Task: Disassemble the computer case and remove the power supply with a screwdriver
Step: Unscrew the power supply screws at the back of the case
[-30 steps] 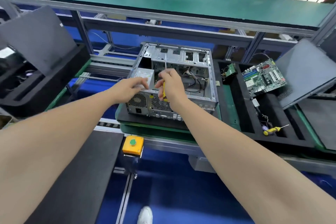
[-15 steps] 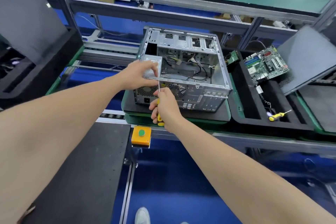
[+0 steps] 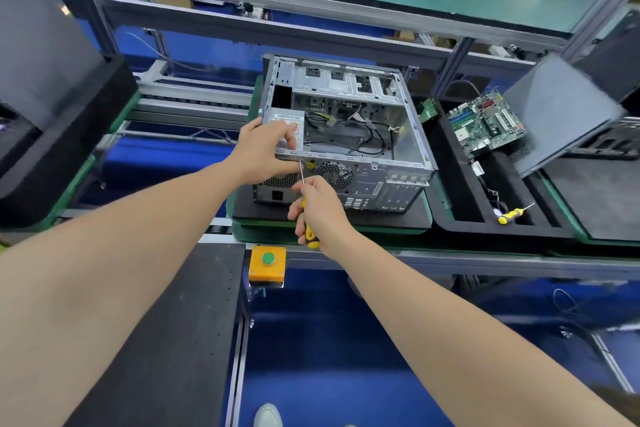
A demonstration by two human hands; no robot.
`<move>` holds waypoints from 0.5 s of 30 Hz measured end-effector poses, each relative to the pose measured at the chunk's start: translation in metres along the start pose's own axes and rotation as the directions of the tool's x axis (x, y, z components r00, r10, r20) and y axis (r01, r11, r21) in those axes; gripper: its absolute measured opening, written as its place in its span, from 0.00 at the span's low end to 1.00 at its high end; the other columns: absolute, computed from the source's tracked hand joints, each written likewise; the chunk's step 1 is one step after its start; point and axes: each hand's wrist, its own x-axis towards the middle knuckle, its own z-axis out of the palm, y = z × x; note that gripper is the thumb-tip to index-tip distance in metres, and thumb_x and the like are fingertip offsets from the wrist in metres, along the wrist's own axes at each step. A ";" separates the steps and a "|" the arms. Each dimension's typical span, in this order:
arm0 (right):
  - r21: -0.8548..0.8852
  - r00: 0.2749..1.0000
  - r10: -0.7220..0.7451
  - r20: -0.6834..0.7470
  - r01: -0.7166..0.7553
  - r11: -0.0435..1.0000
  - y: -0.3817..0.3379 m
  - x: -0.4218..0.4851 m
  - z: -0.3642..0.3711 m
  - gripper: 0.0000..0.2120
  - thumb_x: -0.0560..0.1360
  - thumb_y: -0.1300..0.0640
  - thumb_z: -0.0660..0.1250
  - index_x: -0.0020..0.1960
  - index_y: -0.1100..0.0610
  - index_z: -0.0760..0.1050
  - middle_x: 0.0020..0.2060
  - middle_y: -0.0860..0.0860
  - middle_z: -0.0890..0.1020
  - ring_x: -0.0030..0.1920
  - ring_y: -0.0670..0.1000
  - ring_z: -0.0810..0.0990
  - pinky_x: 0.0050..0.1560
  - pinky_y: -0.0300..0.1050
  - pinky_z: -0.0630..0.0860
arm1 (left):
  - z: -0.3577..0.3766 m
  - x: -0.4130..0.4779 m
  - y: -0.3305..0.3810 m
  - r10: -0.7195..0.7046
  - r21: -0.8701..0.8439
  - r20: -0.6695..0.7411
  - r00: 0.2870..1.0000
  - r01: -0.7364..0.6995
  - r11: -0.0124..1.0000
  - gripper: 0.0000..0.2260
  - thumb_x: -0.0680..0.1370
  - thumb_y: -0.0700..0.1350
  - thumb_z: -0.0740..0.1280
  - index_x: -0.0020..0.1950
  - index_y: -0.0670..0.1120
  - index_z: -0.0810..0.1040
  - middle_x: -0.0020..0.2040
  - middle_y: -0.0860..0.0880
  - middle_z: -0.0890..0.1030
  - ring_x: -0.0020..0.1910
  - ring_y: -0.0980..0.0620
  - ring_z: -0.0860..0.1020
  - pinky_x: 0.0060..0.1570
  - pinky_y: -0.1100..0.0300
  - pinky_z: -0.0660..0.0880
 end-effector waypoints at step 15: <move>0.551 0.957 0.216 0.192 -0.287 0.784 -0.023 0.002 0.006 0.13 0.89 0.57 0.53 0.50 0.58 0.71 0.27 0.49 0.70 0.22 0.46 0.65 0.20 0.39 0.64 | 0.002 -0.001 0.000 -0.012 0.025 -0.021 1.000 0.013 1.000 0.16 0.70 0.50 0.78 0.49 0.51 0.73 0.75 0.50 0.73 0.72 0.56 0.71 0.77 0.52 0.50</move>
